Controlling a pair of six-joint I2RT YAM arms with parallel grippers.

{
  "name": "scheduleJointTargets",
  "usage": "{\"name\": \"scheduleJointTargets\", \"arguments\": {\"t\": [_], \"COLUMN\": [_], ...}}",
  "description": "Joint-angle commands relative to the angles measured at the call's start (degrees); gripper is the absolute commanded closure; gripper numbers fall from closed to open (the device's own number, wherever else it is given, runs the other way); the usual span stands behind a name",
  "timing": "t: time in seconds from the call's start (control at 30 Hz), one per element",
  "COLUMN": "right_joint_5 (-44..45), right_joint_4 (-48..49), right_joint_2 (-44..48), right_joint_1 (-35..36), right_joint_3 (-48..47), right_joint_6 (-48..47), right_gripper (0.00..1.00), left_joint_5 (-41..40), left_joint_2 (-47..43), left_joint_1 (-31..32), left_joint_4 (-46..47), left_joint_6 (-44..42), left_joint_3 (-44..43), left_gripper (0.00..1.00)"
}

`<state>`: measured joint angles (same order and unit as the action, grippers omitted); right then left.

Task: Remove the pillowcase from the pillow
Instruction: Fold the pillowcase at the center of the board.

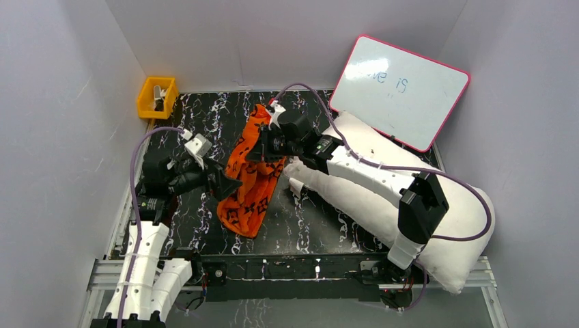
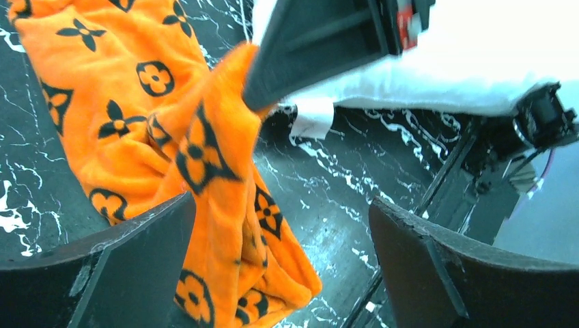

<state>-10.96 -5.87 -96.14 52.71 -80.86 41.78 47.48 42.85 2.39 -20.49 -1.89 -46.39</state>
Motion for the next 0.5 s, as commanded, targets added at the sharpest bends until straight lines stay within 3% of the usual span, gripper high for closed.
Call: {"name": "scheduleJointTargets", "arguments": {"t": [0.0,0.23,0.47], "right_joint_5": [-5.0,-8.3,-10.7], "right_joint_4": [3.3,4.8,4.6], "right_joint_2": [-0.6,-2.5,-5.1], "right_joint_1": [-1.5,-1.7,-1.6], "right_joint_3": [-5.8,-7.3,-8.9], "right_joint_6": [-1.0,-0.3,0.9], "right_gripper": [1.00,1.00,1.00], "left_joint_5": [2.4,-0.7,-2.5], "left_joint_2": [-3.5,-7.2,-5.0], "left_joint_1": [0.3,0.2,1.3], "left_joint_4": [1.5,13.6,18.1], "left_joint_6": [-7.9,-2.9,-2.4], "left_joint_3": [3.1,7.7,8.1], "left_gripper": [0.02,0.02,0.02]}}
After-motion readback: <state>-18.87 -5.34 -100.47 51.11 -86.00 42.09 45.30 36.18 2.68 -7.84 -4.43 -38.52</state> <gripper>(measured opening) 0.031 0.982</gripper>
